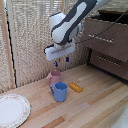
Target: Propose to navigate your clamp on the clench of the first drawer. Use gentle force to register to the cabinet. Send posterior your swing mandate till over it lurks, a cup of pink essence. Fortify your grip after aiming concentric with the pink cup’s periphery. Manoeuvre the pink towards the cabinet's top. Drop your compression till the cup is resting inside.
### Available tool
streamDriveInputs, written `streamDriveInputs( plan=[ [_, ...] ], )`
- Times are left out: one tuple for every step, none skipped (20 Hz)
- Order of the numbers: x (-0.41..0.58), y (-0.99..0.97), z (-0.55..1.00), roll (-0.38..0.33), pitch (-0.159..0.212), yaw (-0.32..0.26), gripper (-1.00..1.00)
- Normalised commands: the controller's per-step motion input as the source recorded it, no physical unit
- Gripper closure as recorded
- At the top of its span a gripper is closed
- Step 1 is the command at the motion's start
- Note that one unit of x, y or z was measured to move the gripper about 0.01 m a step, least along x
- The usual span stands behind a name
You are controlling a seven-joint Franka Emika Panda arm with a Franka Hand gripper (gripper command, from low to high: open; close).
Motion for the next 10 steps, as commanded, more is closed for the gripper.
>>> streamDriveInputs(
  plan=[
    [0.477, -0.12, -0.14, 0.01, 0.0, 0.0, -1.0],
    [0.423, -0.1, -0.19, 0.016, 0.0, 0.0, -1.0],
    [0.354, -0.09, -0.23, 0.021, 0.011, 0.0, -1.0],
    [0.206, -0.04, -0.24, 0.013, 0.021, 0.0, -1.0],
    [0.134, -0.02, -0.29, 0.026, 0.055, -0.01, -1.0],
    [0.0, 0.0, -0.32, 0.033, 0.077, -0.02, -1.0],
    [0.0, 0.0, -0.35, 0.019, 0.066, -0.032, -1.0],
    [-0.103, 0.0, -0.33, 0.016, 0.088, -0.043, -1.0],
    [-0.194, 0.0, -0.31, 0.012, 0.092, -0.041, -1.0],
    [-0.254, 0.03, -0.3, 0.011, 0.09, -0.044, -1.0]
  ],
)
